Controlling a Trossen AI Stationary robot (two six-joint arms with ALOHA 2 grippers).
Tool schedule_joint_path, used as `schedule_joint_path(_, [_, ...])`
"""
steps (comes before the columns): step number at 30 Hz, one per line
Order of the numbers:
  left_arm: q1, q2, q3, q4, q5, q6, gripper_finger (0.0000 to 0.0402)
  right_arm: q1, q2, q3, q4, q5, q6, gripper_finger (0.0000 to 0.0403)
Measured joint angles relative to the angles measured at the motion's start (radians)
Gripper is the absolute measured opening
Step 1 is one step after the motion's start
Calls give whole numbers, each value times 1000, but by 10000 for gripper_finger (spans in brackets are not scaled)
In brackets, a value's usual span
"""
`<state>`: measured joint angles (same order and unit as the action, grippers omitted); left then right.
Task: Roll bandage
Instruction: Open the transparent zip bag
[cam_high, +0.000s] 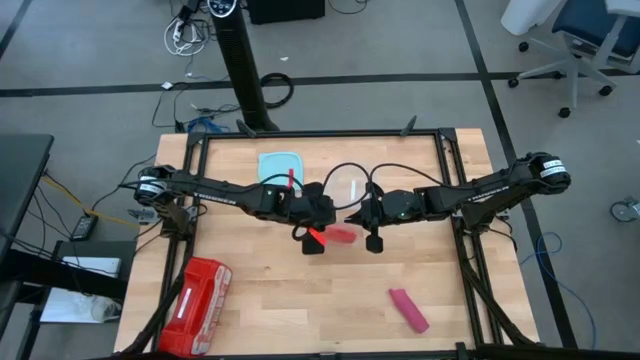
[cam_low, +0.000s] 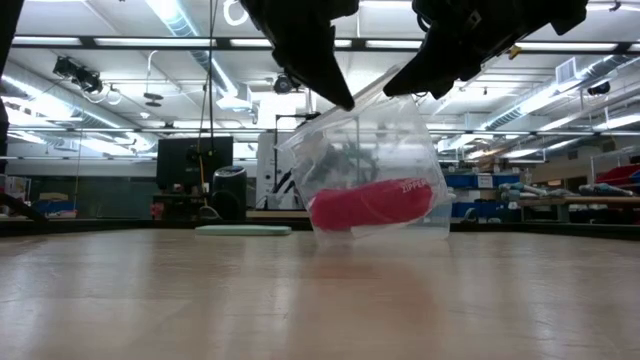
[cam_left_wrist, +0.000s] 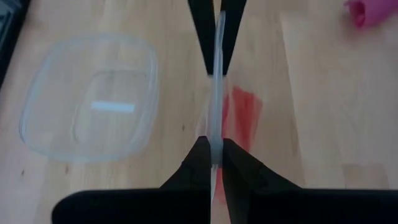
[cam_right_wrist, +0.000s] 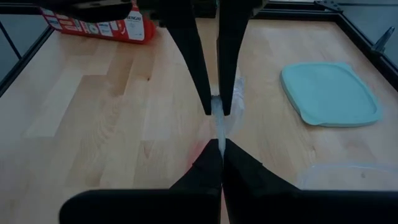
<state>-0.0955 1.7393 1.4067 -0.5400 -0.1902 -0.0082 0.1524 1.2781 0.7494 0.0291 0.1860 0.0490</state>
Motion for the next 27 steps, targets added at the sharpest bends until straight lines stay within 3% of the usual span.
schedule_joint_path(27, [-17,2,-3,-272,6,-4,18,15,-1,0,0,-60,-27,0])
